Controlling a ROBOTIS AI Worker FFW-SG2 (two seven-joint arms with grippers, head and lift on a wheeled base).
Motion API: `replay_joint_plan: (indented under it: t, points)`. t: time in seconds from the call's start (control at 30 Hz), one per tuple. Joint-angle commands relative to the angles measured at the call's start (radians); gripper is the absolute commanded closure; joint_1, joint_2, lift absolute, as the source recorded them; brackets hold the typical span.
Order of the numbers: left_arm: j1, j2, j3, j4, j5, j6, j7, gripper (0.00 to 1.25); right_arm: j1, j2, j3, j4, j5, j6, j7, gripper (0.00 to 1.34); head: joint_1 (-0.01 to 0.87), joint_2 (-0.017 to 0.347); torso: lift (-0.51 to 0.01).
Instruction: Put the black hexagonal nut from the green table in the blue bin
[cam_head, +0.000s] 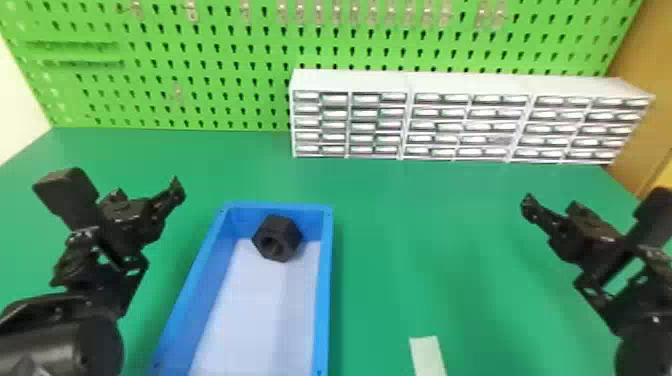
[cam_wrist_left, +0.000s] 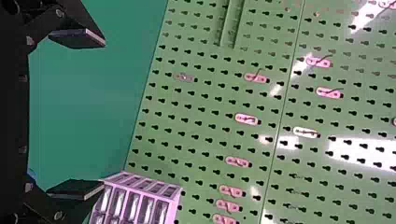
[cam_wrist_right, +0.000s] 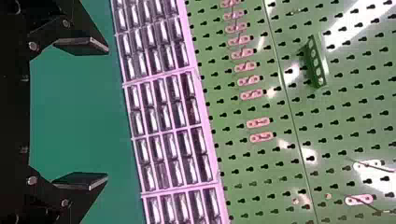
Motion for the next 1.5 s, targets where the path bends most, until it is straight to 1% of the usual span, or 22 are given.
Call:
replay_joint_plan:
  t: [0.0, 1.47]
  points:
    - [0.000, 0.000, -0.001, 0.000, 0.000, 0.000, 0.000, 0.21, 0.000, 0.000, 0.001, -0.001, 0.000, 0.000, 0.000, 0.32, 0.666, 0.032, -0.100]
    - [0.000, 0.000, -0.001, -0.001, 0.002, 0.002, 0.000, 0.21, 0.000, 0.002, 0.001, -0.001, 0.000, 0.000, 0.000, 0.32, 0.666, 0.032, -0.100]
